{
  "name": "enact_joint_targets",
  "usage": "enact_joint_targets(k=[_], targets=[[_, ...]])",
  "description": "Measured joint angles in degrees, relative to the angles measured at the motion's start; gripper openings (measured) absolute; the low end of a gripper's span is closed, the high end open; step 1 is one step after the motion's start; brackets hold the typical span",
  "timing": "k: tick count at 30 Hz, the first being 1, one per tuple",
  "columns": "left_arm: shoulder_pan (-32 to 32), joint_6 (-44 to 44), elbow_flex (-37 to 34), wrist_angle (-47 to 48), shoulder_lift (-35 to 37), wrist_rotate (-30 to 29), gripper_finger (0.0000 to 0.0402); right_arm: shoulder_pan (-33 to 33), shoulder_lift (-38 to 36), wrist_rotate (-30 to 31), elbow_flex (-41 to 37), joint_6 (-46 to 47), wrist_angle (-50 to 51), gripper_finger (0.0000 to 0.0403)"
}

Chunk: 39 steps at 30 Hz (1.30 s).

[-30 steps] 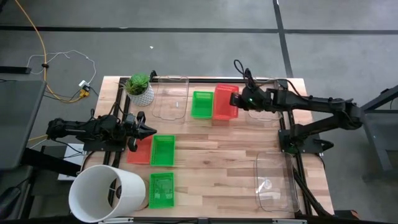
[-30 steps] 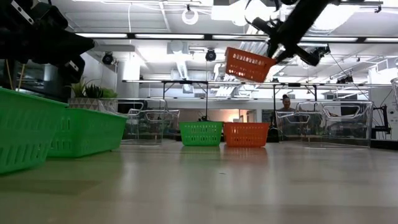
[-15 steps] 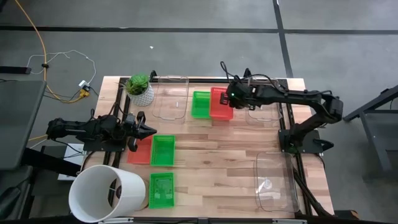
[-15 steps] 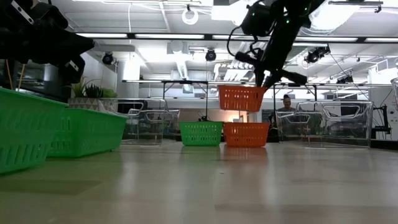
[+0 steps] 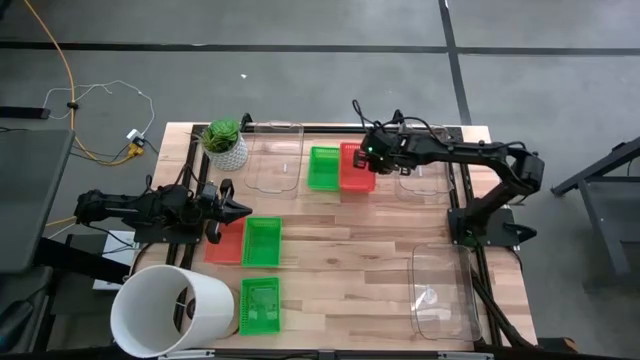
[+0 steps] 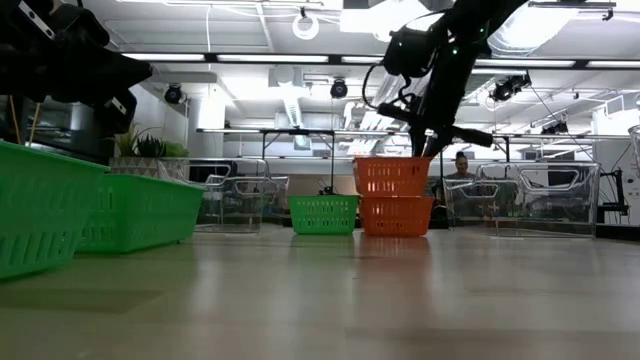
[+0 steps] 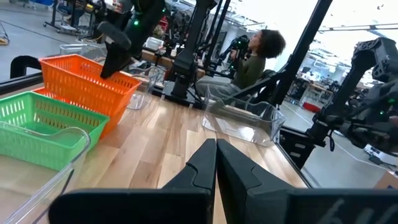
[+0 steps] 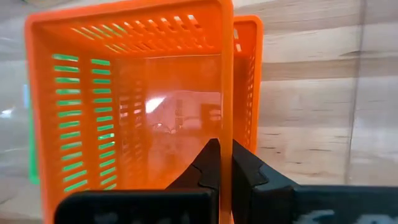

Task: Stack baskets by color
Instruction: Stack the bottom orange bin on the top orange bin

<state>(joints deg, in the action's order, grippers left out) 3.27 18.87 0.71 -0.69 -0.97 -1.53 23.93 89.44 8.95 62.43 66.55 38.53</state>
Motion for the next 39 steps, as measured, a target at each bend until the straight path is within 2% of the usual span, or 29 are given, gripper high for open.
enact_joint_targets(k=[30, 35, 39], targets=[[0.01, 0.00, 0.00, 0.00, 0.02, -0.20, 0.0001, 1.17, 1.69, 1.25, 0.00, -2.13, -1.96, 0.0001], [0.00, 0.00, 0.00, 0.00, 0.02, -0.20, 0.0001, 1.17, 1.69, 0.46, 0.00, -2.10, -1.96, 0.0013], [0.01, 0.00, 0.00, 0.00, 0.02, -0.20, 0.0001, 1.17, 1.71, 0.48, 0.00, -1.69, -1.96, 0.0042]])
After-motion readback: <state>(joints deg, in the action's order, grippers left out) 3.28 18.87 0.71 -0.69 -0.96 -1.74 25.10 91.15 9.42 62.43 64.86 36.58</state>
